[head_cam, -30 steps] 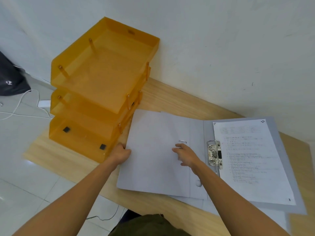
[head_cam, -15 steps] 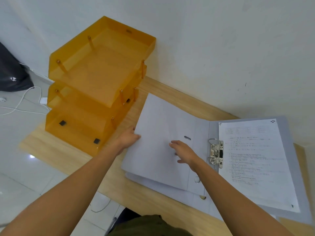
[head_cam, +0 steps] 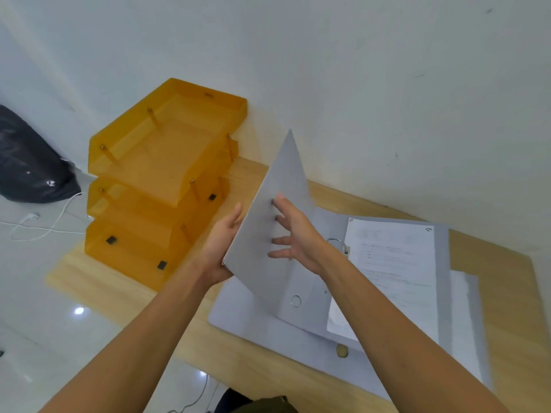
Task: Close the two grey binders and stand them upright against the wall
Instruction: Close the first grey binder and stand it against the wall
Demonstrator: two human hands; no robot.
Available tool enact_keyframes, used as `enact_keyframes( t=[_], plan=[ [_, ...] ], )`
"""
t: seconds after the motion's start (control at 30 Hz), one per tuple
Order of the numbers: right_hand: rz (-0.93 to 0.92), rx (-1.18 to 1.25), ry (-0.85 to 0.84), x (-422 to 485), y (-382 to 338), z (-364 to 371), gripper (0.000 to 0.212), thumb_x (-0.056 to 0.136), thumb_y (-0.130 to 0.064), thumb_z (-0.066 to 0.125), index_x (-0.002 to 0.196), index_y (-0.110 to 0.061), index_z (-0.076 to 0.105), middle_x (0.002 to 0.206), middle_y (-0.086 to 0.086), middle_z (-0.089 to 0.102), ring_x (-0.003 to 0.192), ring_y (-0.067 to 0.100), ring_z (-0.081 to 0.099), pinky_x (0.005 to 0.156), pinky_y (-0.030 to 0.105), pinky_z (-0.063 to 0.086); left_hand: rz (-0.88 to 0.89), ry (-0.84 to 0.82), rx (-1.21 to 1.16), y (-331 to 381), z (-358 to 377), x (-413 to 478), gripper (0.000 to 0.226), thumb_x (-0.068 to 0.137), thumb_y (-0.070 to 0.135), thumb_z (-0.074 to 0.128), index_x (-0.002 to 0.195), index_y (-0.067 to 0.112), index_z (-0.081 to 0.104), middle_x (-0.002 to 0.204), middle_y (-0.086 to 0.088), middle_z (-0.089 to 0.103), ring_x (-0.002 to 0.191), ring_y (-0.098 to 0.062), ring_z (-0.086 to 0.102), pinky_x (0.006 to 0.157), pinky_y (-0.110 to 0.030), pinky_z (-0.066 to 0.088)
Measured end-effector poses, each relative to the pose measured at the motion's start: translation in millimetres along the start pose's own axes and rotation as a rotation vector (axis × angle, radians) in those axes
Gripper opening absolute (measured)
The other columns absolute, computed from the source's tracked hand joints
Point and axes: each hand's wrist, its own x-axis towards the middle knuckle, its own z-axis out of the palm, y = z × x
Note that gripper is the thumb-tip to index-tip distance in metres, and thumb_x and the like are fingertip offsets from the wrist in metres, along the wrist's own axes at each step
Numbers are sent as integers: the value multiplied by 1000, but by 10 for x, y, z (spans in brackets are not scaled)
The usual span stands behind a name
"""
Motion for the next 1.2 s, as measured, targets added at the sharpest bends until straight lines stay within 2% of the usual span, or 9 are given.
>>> enact_keyframes(
  t=[0.13, 0.27, 0.4, 0.57, 0.8, 0.87, 0.97, 1.1, 1.2],
  plan=[
    [-13, 25, 7, -262, -108, -269, 58, 93, -62, 51, 143, -34, 42, 145, 3, 49, 126, 41, 56, 97, 57, 55, 91, -47, 175, -255, 368, 94, 42, 104, 43, 37, 124, 24, 69, 117, -11, 75, 93, -26, 74, 81, -40, 60],
    [-21, -10, 106, -456, -51, -589, 55, 96, -38, 61, 146, -28, 41, 130, 6, 60, 109, 38, 67, 78, 51, 63, 51, -100, 384, -690, 603, 350, 56, 98, 59, 42, 143, 29, 56, 143, -3, 62, 130, -22, 59, 113, -45, 41],
    [-59, -103, 227, -699, 71, -882, 48, 96, -6, 49, 143, -16, 44, 123, 16, 65, 83, 27, 69, 52, 33, 59, -1, -48, 494, -996, 751, 460, 70, 95, 65, 42, 158, 38, 27, 163, 14, 30, 150, -12, 30, 119, -30, 22],
    [-92, -68, 216, -751, 91, -957, 47, 94, 0, 48, 139, -12, 50, 121, 17, 67, 86, 28, 68, 58, 35, 58, -91, 86, 481, -1102, 567, 446, 72, 97, 60, 42, 160, 35, 16, 168, 8, 18, 156, -20, 18, 123, -45, 15],
    [-76, 33, 166, -570, 274, -905, 44, 91, 6, 51, 130, -14, 60, 115, 6, 73, 99, 28, 70, 84, 43, 60, -16, 283, 654, -907, -114, 407, 74, 98, 56, 44, 161, 28, 16, 168, 4, 19, 154, -23, 23, 122, -40, 19],
    [-82, 50, 279, -489, 481, -1027, 48, 89, 7, 53, 132, -13, 61, 123, 9, 72, 107, 30, 70, 93, 46, 58, -38, 322, 684, -838, -284, 426, 81, 95, 54, 54, 161, 27, 16, 165, 1, 28, 149, -28, 33, 120, -43, 27],
    [-54, -106, 489, -452, 786, -1211, 53, 89, 5, 56, 138, -17, 53, 125, 5, 67, 104, 26, 68, 85, 38, 58, -97, 322, 645, -861, -500, 531, 93, 80, 54, 73, 157, 26, 29, 151, -2, 51, 127, -28, 58, 105, -47, 50],
    [-5, -215, 611, -378, 1070, -1385, 69, 91, 2, 59, 153, -19, 35, 132, 10, 60, 104, 24, 60, 66, 21, 49, -117, 235, 602, -918, -483, 623, 62, 89, 35, 73, 144, 23, 46, 130, -2, 66, 101, -17, 69, 68, -29, 56],
    [85, -394, 632, -246, 1221, -1414, 80, 89, 0, 60, 159, -18, 26, 151, 16, 46, 126, 30, 55, 87, 30, 52, -122, 202, 608, -923, -496, 694, 59, 88, 34, 74, 140, 21, 50, 130, -3, 68, 99, -16, 70, 66, -27, 56]
  ],
)
